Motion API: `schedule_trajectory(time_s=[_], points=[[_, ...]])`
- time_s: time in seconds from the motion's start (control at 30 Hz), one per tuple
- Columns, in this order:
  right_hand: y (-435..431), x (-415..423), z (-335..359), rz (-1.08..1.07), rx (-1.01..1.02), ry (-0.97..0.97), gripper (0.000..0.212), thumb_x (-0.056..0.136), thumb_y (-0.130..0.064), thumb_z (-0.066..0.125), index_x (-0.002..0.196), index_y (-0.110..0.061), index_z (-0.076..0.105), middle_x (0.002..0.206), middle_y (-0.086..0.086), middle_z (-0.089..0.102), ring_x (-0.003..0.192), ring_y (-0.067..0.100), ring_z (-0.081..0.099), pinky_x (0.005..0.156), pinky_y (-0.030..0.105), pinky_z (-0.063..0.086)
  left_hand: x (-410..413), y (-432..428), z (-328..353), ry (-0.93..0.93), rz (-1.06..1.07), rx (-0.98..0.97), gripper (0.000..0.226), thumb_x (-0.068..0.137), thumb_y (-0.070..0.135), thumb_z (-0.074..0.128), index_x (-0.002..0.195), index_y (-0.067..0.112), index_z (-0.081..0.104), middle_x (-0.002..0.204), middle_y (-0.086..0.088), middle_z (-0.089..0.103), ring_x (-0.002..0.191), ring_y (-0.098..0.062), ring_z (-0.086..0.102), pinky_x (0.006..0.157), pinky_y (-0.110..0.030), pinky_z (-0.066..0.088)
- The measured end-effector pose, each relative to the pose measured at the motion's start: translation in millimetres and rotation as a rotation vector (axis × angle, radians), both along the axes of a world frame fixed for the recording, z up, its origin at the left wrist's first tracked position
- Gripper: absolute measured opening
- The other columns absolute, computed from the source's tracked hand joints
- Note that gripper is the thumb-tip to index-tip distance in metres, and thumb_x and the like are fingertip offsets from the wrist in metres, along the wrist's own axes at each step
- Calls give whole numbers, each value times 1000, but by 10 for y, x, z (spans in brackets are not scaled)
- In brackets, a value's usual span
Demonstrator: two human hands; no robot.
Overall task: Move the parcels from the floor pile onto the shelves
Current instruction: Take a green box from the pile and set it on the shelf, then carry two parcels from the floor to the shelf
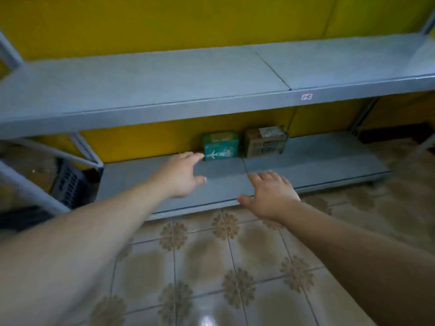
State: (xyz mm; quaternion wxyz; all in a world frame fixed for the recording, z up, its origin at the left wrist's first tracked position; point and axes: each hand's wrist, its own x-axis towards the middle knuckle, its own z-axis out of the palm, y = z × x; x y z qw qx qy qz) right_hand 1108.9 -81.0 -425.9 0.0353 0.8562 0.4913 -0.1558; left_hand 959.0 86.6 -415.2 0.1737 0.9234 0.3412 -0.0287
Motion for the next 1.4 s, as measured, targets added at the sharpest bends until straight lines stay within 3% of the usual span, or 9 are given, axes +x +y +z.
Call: schedule_trajectory(time_s=[0.3,0.47,0.63,0.8,1.0,1.17,1.4], points=[[56,-1553,1472,53,89,-20,76,94,-65,38,154,-20,26,158,8,31,146,29,25,118,46,22,-1679,-138,1469,-114,108,71,70,91,40,62,150,21,31,157,-6,29,144,-24,26,116,-31,21],[546,-3135,2160,135,131,-30,74,95,-65,39,152,-18,31,155,10,35,144,31,29,118,47,24,-3586,200,2109,-114,185,98,70,92,42,61,151,21,30,156,-5,31,142,-25,29,114,-36,26],[1327,-4930,2742,353,181,-25,74,95,-66,38,153,-20,28,155,10,35,142,31,32,116,46,28,-5669,549,2570,-52,382,131,71,89,46,63,149,21,34,155,-2,34,140,-24,34,113,-39,32],[1952,-6296,2984,592,211,-24,74,95,-65,39,153,-21,27,157,8,34,143,30,31,116,46,26,-7052,742,2786,-52,583,160,69,92,41,61,150,19,32,155,-6,33,140,-27,32,114,-40,30],[2711,-6998,2828,756,190,-39,72,95,-66,37,151,-22,31,154,8,38,140,30,35,114,45,29,-7836,1151,2569,-38,764,83,72,92,43,61,152,22,26,157,-3,29,141,-25,31,114,-40,31],[3527,-7028,2470,761,118,-17,74,94,-68,37,152,-23,29,153,11,38,139,31,36,115,46,29,-7914,1727,2246,-6,804,-25,71,94,42,58,153,22,23,159,-2,23,144,-25,26,114,-38,28],[4369,-7048,2012,744,-1,26,71,94,-67,37,148,-22,35,148,11,44,134,32,42,110,45,36,-7966,2342,1774,-35,783,-165,67,93,34,61,150,18,30,154,-5,35,140,-22,32,111,-29,27]])
